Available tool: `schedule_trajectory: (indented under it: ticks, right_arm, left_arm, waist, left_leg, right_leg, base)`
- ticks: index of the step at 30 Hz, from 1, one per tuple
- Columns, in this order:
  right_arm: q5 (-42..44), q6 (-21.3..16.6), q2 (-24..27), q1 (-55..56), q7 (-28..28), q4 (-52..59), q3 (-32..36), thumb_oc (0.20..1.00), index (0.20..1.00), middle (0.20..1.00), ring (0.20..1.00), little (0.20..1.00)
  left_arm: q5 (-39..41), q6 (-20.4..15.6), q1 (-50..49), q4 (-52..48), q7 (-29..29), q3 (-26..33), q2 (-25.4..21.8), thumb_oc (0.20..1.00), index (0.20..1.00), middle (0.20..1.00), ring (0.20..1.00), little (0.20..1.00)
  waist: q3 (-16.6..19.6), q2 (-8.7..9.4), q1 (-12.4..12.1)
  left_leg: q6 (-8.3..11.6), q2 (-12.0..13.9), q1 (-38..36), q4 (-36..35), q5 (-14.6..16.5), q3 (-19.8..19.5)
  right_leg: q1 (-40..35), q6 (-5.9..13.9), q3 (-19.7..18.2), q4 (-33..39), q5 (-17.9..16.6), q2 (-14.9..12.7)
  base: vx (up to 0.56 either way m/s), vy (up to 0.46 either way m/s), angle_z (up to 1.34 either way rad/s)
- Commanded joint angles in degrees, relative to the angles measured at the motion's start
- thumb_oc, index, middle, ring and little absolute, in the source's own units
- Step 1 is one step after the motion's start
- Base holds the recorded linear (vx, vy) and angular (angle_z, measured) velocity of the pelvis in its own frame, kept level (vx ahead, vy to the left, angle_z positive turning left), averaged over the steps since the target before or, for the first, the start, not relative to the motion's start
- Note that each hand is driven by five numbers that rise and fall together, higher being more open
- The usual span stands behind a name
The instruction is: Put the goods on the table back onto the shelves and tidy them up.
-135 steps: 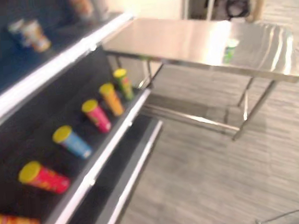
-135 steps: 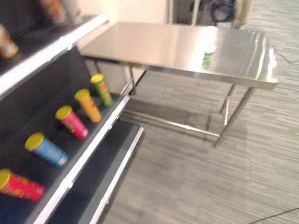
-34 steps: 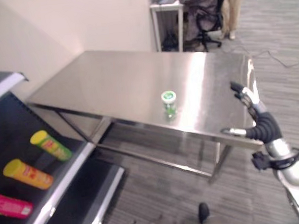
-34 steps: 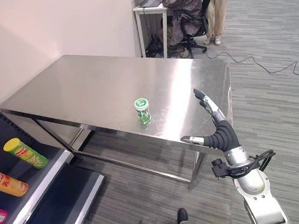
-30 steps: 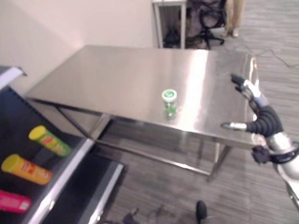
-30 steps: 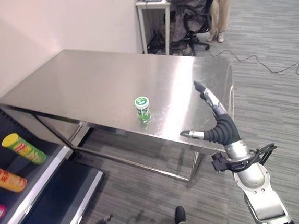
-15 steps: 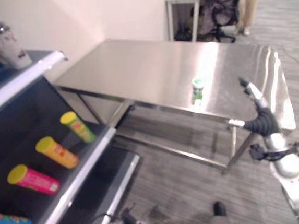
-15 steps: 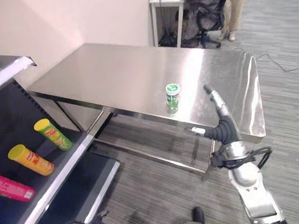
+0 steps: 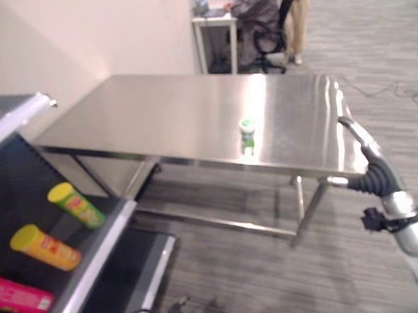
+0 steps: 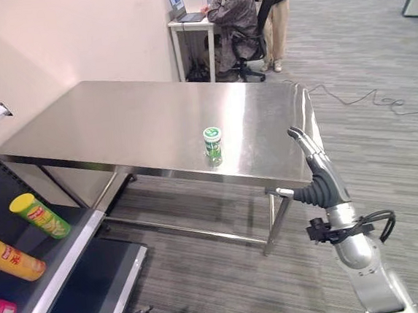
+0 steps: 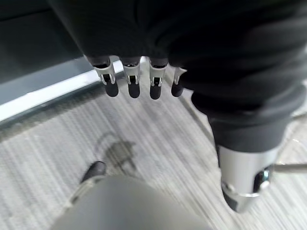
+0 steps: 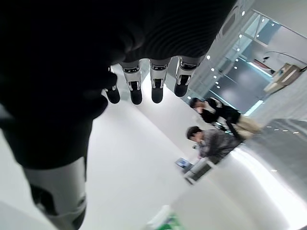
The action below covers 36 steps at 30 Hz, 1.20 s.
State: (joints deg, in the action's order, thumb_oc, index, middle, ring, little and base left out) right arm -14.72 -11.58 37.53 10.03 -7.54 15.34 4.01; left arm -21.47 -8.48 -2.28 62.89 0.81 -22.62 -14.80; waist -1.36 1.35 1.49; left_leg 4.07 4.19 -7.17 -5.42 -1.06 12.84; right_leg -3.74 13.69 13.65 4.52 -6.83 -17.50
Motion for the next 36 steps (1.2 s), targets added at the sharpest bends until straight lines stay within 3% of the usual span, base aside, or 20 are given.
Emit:
schedule_trajectory:
  ticks: [1,11,20,22,29,36]
  right_arm:
    - [4.8,-2.1,1.8,-6.6,2.3,-1.1,-0.4,1.000,1.000,1.000,1.000,1.000]
    - [8.9,-1.2,5.4,-21.1,4.9,-15.6,-11.4,1.000,1.000,1.000,1.000,1.000]
    - [7.9,1.1,8.4,-37.0,2.5,-29.1,-19.9,1.000,1.000,1.000,1.000,1.000]
    - [9.2,1.9,9.1,-44.7,2.4,-34.2,-23.9,1.000,1.000,1.000,1.000,1.000]
    - [13.6,4.2,7.5,-65.3,4.1,-55.6,-34.9,1.000,1.000,1.000,1.000,1.000]
    - [16.5,6.0,3.6,-72.4,7.1,-69.0,-38.9,1.000,1.000,1.000,1.000,1.000]
  left_arm:
    - [-1.7,-1.5,3.4,0.5,1.1,0.0,-2.8,1.000,1.000,1.000,1.000,1.000]
    - [0.6,-1.5,2.7,2.0,2.1,-1.4,-3.5,1.000,1.000,1.000,1.000,1.000]
    - [3.4,-1.6,2.8,4.3,2.2,-3.5,-2.9,1.000,1.000,1.000,1.000,1.000]
    - [4.4,-1.6,3.3,4.3,2.5,-5.1,-3.0,1.000,1.000,1.000,1.000,1.000]
    - [7.7,-1.5,5.2,4.4,2.5,-8.3,-3.8,1.000,1.000,1.000,1.000,1.000]
    - [10.0,-1.2,5.8,5.4,2.3,-8.2,-4.1,1.000,1.000,1.000,1.000,1.000]
  waist:
    - [-0.1,3.37,-2.8]
    - [0.0,3.64,-6.3]
    - [-0.4,3.17,-8.4]
    - [-0.6,3.52,-9.2]
    - [-1.5,4.70,-11.2]
    - [-1.7,4.69,-11.7]
  left_leg:
    - [-0.09,1.8,-0.3,0.4,5.1,-5.3]
    - [0.27,1.9,-0.3,0.4,5.2,-6.8]
    - [0.21,1.2,1.3,0.4,5.0,-8.6]
    - [0.22,1.0,2.0,0.4,4.8,-9.1]
    - [0.31,0.8,3.5,0.4,4.3,-11.0]
    - [0.55,0.6,5.0,0.4,3.9,-12.6]
  right_leg:
    - [2.7,0.93,0.6,-2.8,-5.2,-4.5]
    - [0.9,1.10,2.6,-3.2,-4.6,-5.0]
    - [0.4,1.31,4.3,-2.9,-5.2,-5.7]
    - [0.4,1.31,4.7,-2.8,-5.5,-5.7]
    - [0.4,1.31,6.0,-3.2,-5.9,-5.6]
    - [0.3,1.31,7.4,-3.4,-5.7,-5.6]
  base:
    - [0.05,-0.031,0.00]
    - [0.04,0.000,0.14]
    - [0.04,0.016,0.13]
    - [0.04,0.021,0.12]
    - [0.03,0.014,0.14]
    - [0.02,-0.005,0.16]
